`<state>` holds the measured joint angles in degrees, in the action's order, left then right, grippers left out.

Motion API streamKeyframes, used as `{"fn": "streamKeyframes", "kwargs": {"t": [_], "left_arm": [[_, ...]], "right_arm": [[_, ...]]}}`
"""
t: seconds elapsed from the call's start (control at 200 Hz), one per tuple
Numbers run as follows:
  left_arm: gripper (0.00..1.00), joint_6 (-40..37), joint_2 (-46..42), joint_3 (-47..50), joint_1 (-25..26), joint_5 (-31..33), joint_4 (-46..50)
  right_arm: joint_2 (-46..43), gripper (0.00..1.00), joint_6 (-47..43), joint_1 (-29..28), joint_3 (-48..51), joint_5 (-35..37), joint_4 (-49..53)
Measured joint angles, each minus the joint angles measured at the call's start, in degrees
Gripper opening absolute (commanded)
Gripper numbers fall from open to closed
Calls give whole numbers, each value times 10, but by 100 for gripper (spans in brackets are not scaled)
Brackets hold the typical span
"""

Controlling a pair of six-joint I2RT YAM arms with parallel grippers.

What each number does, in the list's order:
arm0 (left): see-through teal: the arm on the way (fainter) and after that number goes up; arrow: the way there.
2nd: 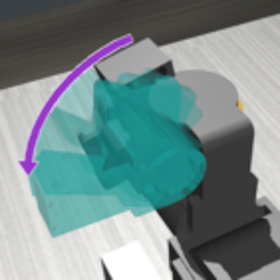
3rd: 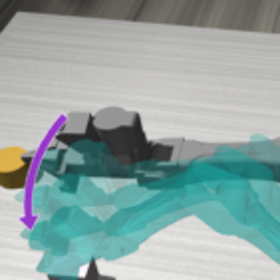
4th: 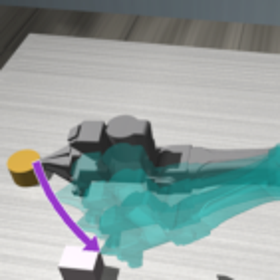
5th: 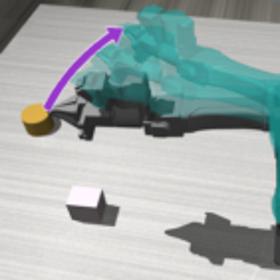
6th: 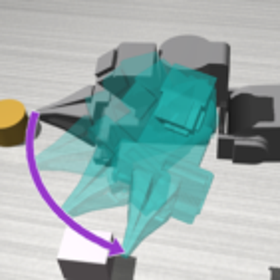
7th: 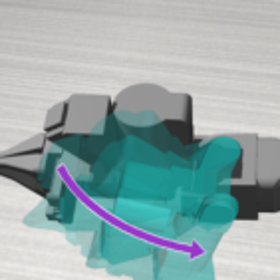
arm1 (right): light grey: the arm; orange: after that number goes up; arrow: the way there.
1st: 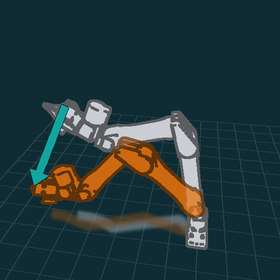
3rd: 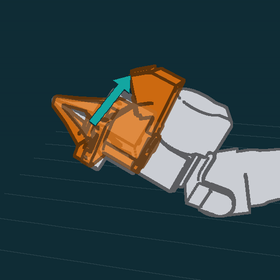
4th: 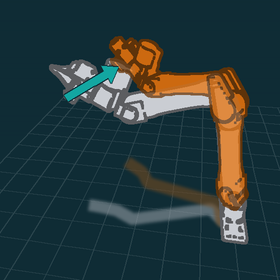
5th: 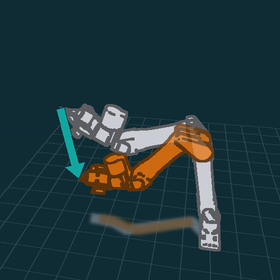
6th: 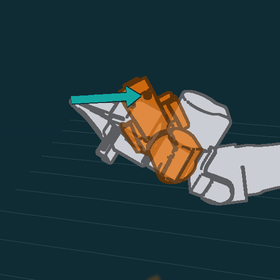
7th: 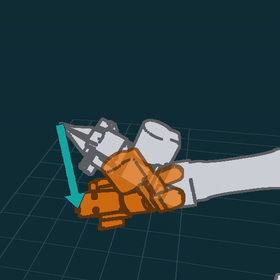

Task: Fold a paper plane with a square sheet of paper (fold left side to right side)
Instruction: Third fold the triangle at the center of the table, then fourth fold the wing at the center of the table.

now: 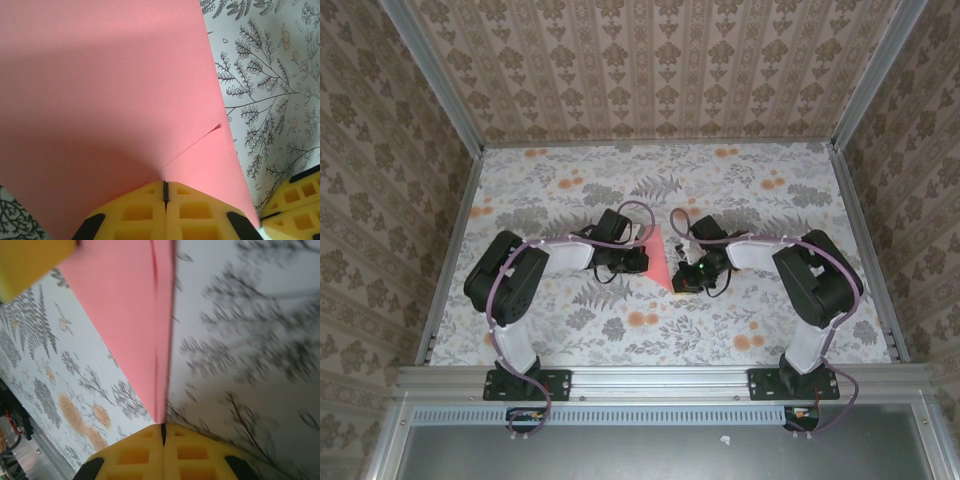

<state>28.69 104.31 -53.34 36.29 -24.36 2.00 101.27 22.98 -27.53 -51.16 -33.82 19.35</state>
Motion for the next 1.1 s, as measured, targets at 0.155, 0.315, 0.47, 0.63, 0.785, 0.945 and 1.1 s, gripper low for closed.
{"fn": "streamKeyframes", "kwargs": {"t": [0.155, 0.315, 0.47, 0.63, 0.785, 0.945, 1.1], "left_arm": [[22, 2, -7, -1, -4, -7, 6], [38, 17, -71, 0, -27, -19, 17], [53, 36, -169, 28, -68, -24, 10], [56, 66, -209, 90, -98, -24, 3], [59, 94, -202, 133, -97, -28, 2], [62, 110, -182, 135, -96, -35, -17], [63, 121, -151, 127, -86, -43, -29]], "right_arm": [[-46, 23, 0, 8, 3, 4, 16], [-60, 43, -17, 15, -14, 2, 1], [-20, 48, -35, 11, -60, -3, -27], [29, 48, -51, 9, -104, -10, -44], [76, 48, -57, 7, -137, -11, -53], [93, 33, -67, 7, -153, -9, -53], [94, 7, -81, 8, -155, -7, -52]]}}
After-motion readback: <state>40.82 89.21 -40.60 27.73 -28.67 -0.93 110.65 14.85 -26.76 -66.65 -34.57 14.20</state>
